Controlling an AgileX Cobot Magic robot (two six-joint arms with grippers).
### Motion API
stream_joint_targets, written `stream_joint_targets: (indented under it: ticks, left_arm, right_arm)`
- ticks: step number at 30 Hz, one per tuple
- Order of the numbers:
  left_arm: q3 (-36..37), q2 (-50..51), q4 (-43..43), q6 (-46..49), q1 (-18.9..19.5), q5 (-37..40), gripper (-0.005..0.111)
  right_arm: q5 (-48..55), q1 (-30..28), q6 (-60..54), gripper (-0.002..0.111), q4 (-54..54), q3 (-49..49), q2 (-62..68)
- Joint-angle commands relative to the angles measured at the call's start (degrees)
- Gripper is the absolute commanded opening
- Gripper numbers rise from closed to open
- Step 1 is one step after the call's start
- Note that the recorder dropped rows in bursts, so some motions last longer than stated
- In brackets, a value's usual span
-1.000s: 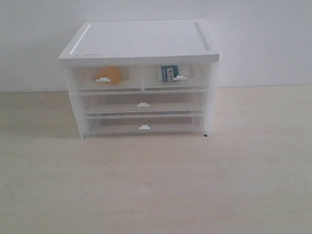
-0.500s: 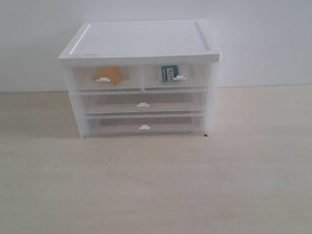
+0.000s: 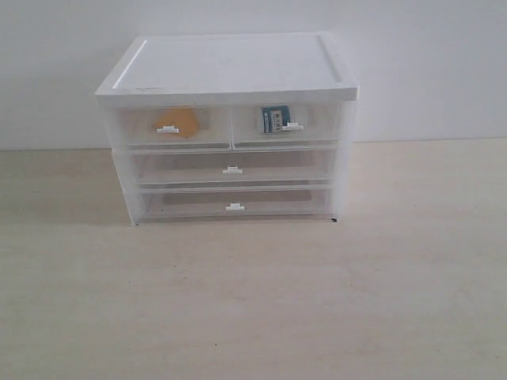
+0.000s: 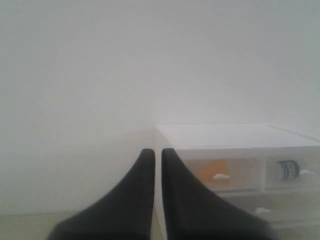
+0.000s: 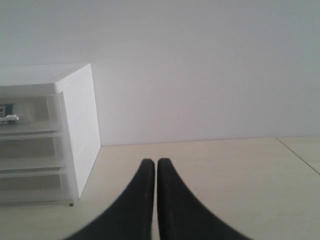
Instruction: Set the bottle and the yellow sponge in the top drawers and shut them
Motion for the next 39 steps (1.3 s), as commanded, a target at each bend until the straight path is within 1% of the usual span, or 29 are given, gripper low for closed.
stream_joint_targets:
  ticks: [1,4,7,8,12,21,31,39]
  left_arm:
    - [3.9,-0.1,-0.1,1.5,0.2,-2.6,0.004]
    - [5.8,-0.1,-0.1,1.5,0.2,-2.6,0.004]
    - [5.8,-0.1,-0.1,1.5,0.2,-2.6,0.004]
    - [5.8,-0.1,-0.1,1.5,0.2,-0.5,0.004]
    - [5.8,-0.1,-0.1,1.5,0.2,2.7,0.004]
    - [5.8,-0.1,-0.1,1.7,0.2,5.5,0.004]
    - [5.8,-0.1,-0.1,1.7,0.2,12.3,0.004]
    - [5.8,-0.1,-0.4,1.1,0.2,12.8,0.004]
  right_arm:
    - [0.3,-0.1,-0.7,0.000,0.0,0.3,-0.1]
    - [1.2,-0.1,-0.7,0.000,0.0,0.3,-0.1]
    - [1.4,-0.1,-0.7,0.000,0.0,0.3,-0.1]
    - [1.8,-0.1,-0.7,0.000,0.0,0.3,-0.1]
    - [4.8,-0.1,-0.7,0.000,0.0,0.3,-0.1]
    - [7.6,-0.1,0.5,0.000,0.0,0.3,-0.1]
    - [14.1,-0.1,-0.7,0.000,-0.1,0.3,-0.1]
    - [16.4,-0.1,-0.7,0.000,0.1,0.3,-0.1]
